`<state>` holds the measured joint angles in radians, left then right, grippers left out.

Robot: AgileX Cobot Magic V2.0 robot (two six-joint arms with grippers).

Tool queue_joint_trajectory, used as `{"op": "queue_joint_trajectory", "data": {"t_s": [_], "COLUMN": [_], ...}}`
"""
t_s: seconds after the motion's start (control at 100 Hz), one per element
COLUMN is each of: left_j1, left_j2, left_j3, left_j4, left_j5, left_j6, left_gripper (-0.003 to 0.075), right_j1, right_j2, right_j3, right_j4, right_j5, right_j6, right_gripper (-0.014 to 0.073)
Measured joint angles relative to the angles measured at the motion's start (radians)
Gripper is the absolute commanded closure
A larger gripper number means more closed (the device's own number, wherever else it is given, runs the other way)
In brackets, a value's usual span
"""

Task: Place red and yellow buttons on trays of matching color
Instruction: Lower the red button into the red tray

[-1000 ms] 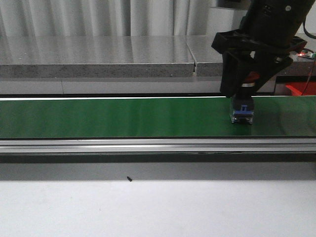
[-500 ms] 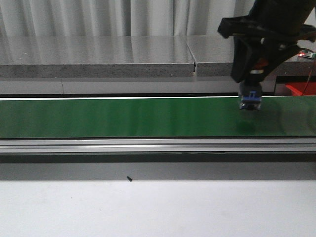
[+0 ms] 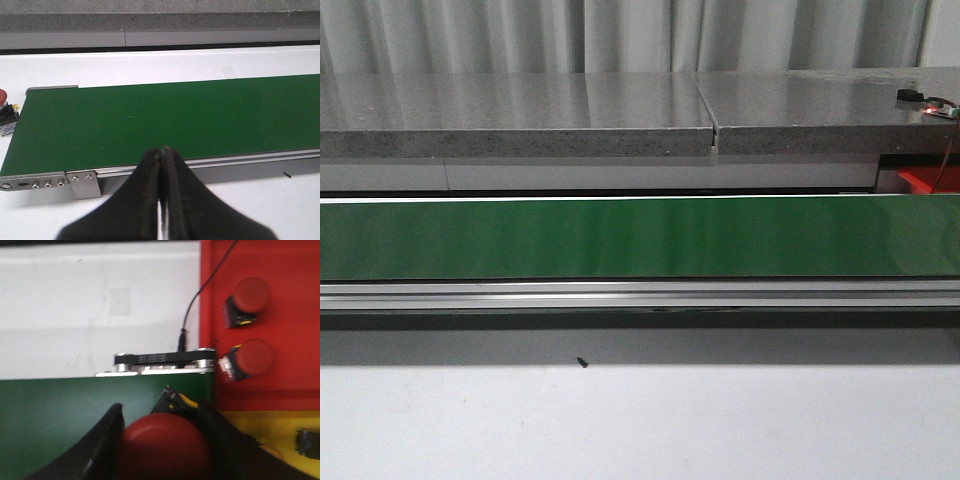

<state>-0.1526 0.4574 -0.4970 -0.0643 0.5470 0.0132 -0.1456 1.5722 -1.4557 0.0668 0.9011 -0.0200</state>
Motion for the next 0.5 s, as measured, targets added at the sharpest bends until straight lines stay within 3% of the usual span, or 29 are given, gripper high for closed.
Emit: {"op": "queue_joint_trajectory", "data": {"t_s": [0.26,0.5], "left_j1": [0.000,0.000], "left_j2": [0.000,0.000], "left_j3": [0.000,0.000], "left_j4": [0.000,0.000], "left_j5": [0.000,0.000], "left_j6": [0.000,0.000], "left_gripper": [0.0739,0.0739], "right_j1": [-0.189,-0.246], "right_j2": [0.058,0.224], "right_j3": [-0.090,-0.205], "right_j4": [0.000,0.004], "right_j5": [0.022,0.017], "right_j6": [0.002,0.002], "right_gripper": [0.0359,0.0359]}}
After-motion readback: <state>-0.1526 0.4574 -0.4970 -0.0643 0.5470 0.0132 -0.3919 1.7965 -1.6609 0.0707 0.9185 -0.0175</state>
